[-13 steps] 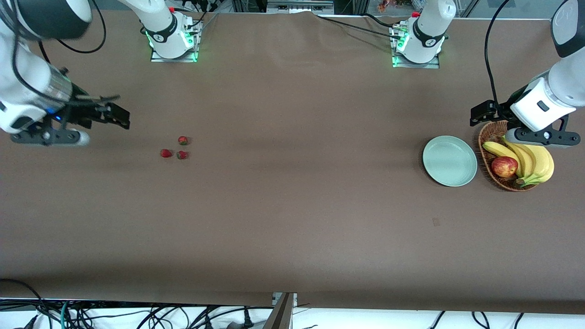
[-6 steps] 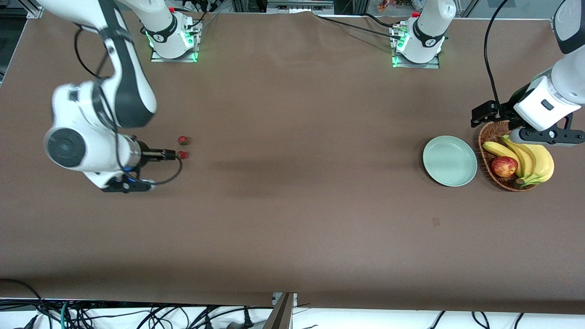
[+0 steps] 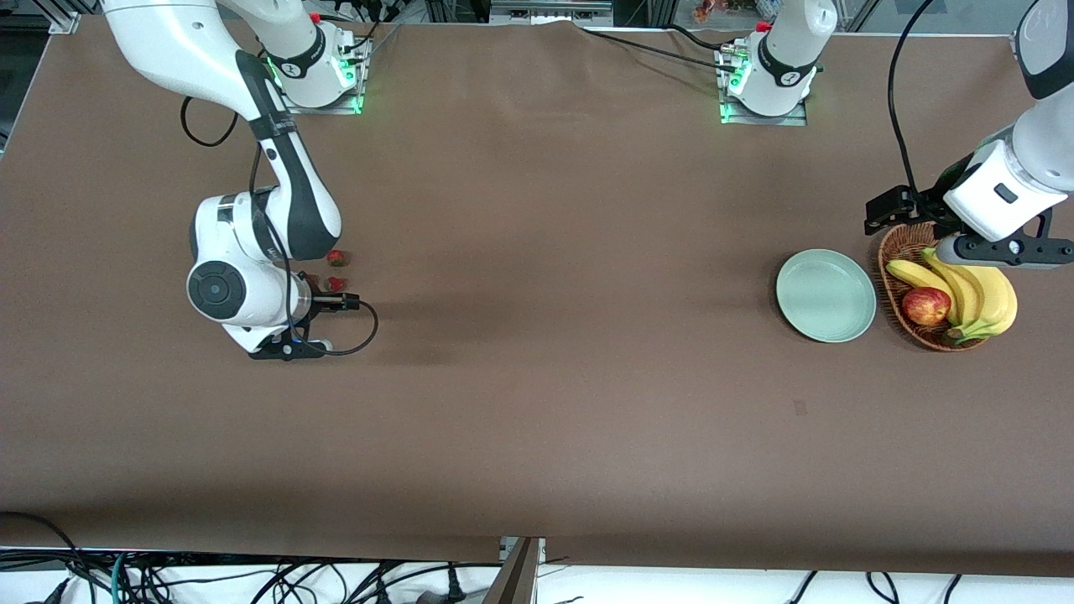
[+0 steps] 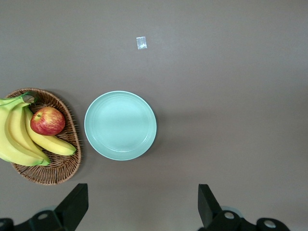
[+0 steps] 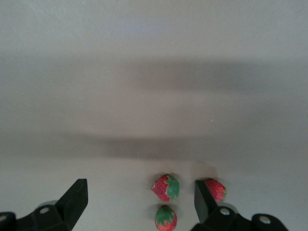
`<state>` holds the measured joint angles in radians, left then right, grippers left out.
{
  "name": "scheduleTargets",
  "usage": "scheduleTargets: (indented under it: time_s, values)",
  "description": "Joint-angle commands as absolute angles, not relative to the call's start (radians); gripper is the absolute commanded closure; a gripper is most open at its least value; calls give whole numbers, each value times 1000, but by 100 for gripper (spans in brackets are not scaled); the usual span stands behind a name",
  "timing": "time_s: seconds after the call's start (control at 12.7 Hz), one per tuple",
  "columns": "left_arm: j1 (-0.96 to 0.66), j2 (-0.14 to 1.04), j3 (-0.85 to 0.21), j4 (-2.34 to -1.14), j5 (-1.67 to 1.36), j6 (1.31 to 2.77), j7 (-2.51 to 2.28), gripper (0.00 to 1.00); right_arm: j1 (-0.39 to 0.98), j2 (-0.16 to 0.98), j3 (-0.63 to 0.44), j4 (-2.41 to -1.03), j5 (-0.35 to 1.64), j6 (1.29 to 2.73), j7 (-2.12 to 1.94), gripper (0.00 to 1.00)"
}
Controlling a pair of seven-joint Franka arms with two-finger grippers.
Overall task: Collect all strawberries into plate
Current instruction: 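Lower the right gripper and grasp one strawberry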
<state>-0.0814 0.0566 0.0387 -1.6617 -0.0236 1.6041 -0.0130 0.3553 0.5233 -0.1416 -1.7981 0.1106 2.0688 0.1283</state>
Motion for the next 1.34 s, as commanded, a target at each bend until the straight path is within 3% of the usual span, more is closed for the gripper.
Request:
scheduleTargets:
  time_s: [0.0,0.39,0.63,0.94,1.02,1.26]
  values:
    - [-89,80,49,-1626,-46,1592,-18,0,353,500,-130,-1905,132,2150,109,5]
    - [-89,80,49,-1623,-44,1592,-18,0,348,459,-130,-2071,143,2288,43,18]
    - [-89,80,49,-1623,-46,1592,-18,0,348,453,-130,-2108,158,2326,40,40]
    - [-90,80,49,-1623,-41,1592,-18,0,348,436,-129,-2105,158,2316,40,90]
    - [-89,80,49,-1621,-47,1592,-18,0,348,424,-127,-2099,160,2304,44,97]
    - [-89,81,49,-1621,-47,1592,-18,0,353,403,-72,-1988,263,2153,109,99]
